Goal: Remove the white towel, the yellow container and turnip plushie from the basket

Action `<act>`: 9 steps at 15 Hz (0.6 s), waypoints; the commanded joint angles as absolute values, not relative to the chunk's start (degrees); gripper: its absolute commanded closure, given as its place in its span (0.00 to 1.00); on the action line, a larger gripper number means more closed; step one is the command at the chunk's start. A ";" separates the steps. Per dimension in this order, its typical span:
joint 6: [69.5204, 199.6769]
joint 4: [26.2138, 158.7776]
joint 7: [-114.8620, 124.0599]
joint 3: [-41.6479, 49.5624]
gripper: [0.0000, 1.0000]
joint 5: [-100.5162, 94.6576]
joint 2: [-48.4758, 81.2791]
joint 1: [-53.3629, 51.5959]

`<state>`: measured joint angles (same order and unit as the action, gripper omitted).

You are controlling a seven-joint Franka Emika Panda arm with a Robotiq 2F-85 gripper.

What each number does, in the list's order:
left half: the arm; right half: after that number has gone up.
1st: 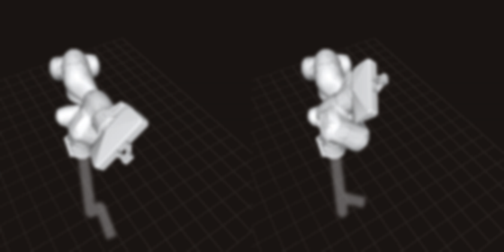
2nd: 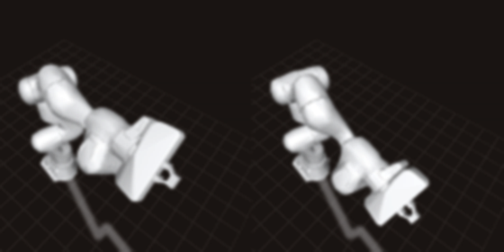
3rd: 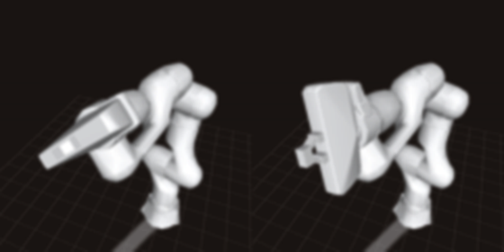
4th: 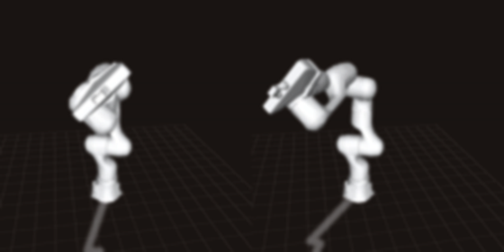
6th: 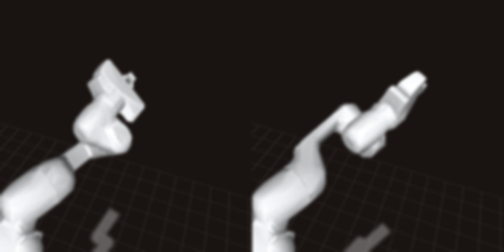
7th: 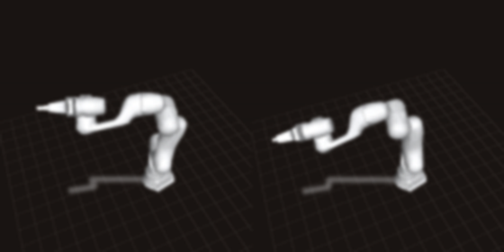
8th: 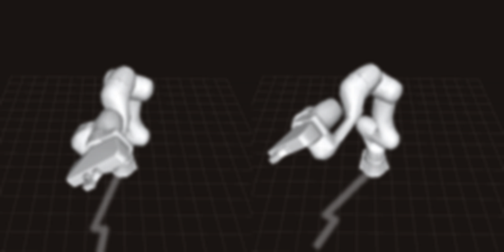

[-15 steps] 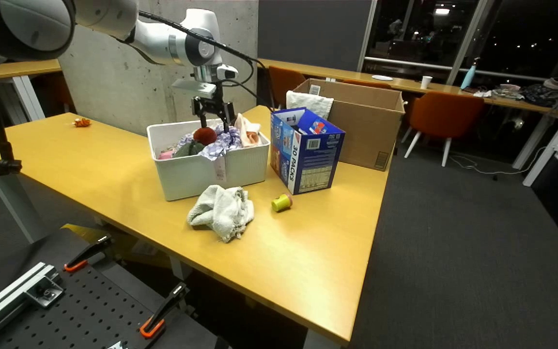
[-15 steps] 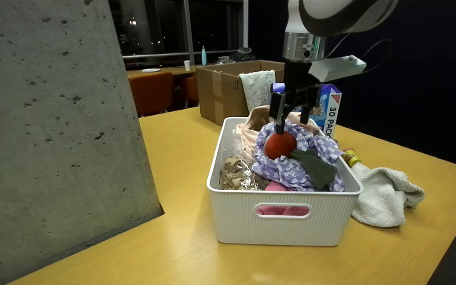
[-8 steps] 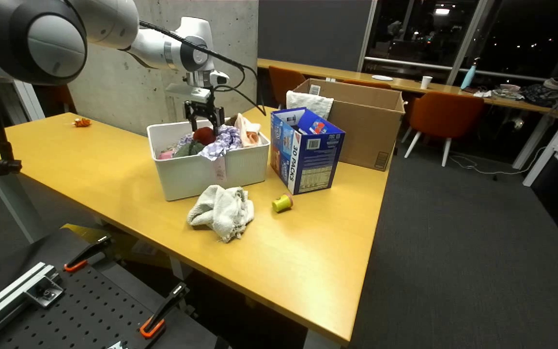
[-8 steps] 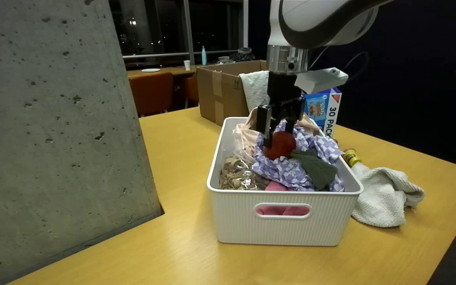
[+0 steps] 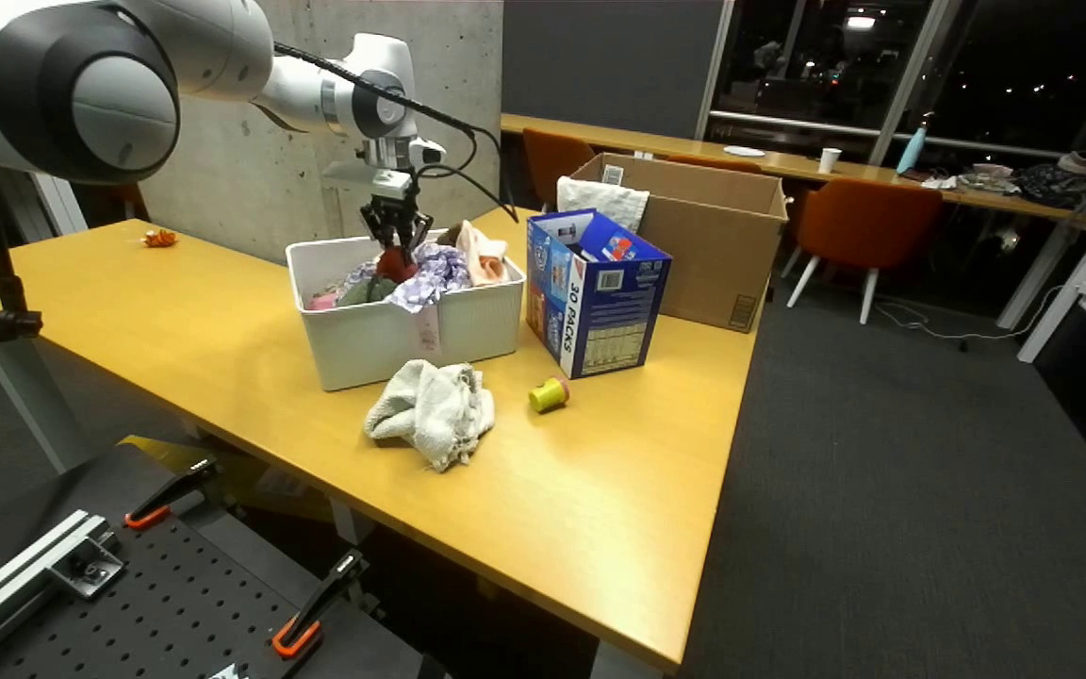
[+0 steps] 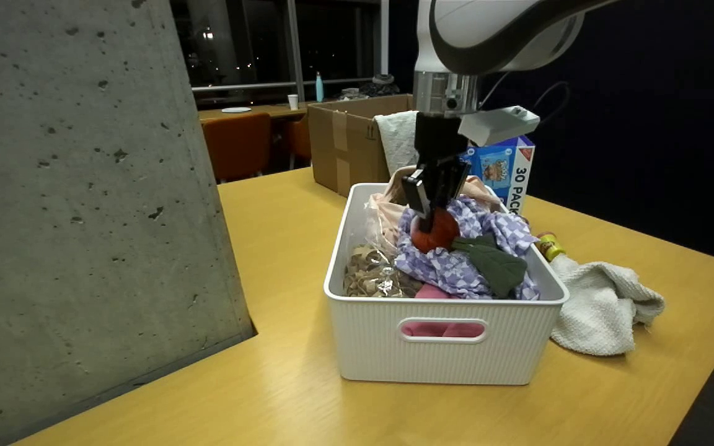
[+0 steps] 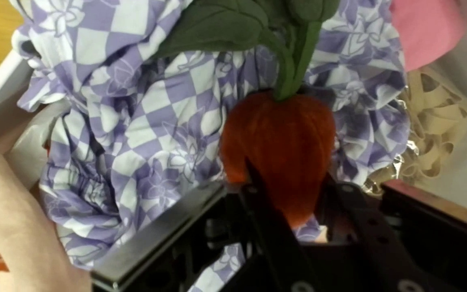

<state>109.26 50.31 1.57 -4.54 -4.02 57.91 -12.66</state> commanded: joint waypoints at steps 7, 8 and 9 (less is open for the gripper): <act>110.34 53.26 2.88 -4.81 0.97 -3.40 52.67 -12.24; 111.81 56.12 3.71 -4.72 0.97 -3.25 50.06 -11.85; 112.75 57.67 4.32 -4.67 0.97 -3.22 48.57 -11.61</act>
<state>109.86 50.45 2.65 -4.55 -4.02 55.19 -12.50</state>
